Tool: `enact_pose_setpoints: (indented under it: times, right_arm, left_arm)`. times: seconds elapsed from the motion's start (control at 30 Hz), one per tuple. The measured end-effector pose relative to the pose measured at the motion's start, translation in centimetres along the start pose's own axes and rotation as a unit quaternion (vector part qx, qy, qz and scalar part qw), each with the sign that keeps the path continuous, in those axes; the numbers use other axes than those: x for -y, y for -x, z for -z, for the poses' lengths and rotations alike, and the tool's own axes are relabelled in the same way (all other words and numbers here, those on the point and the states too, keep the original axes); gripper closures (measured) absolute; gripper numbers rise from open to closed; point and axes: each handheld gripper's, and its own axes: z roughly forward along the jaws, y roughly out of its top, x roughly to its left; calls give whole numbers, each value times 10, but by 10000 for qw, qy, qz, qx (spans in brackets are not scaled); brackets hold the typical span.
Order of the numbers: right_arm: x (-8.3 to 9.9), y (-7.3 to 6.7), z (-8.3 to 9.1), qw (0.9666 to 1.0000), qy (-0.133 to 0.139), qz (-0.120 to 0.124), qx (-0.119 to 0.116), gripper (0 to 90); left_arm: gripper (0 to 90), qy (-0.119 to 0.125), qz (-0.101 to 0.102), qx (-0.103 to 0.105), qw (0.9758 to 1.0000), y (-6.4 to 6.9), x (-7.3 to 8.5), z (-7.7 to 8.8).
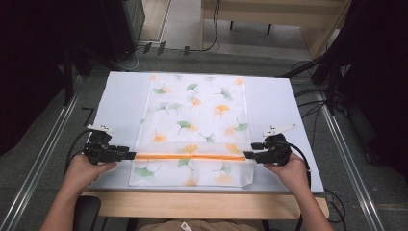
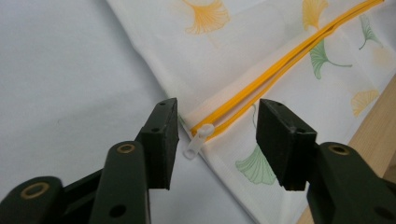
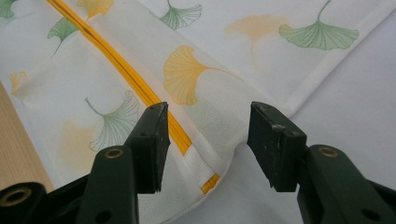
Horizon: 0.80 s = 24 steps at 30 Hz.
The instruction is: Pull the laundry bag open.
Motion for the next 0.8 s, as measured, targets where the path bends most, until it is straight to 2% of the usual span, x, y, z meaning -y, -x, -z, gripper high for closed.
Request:
enact_pose_setpoints:
  times: [0.23,0.3,0.33,0.43,0.5,0.53,0.63,0.8]
  right_arm:
    - [2,5,2,9999,93,-37,39,460]
    - [2,6,3,9999,111,-44,38,445]
    - [3,8,4,9999,120,-48,55,429]
    - [4,11,5,9998,164,-66,80,411]
    - [6,14,7,9996,217,-90,159,398]
    - [8,17,9,9988,339,-101,345,379]
    - [11,24,14,9975,475,-244,465,372]
    - [16,34,19,9958,581,-341,617,358]
  left_arm:
    - [405,117,25,-141,9998,-3,0,-1]
    - [402,171,7,-237,9996,-3,1,0]
    - [380,248,-56,-353,9991,-4,1,1]
    - [367,305,-59,-447,9985,-5,1,2]
    - [361,367,-13,-520,9980,-8,1,3]
    - [360,400,39,-597,9974,-10,1,5]
    - [353,451,116,-700,9965,-13,2,6]
    - [354,471,151,-851,9951,-18,3,7]
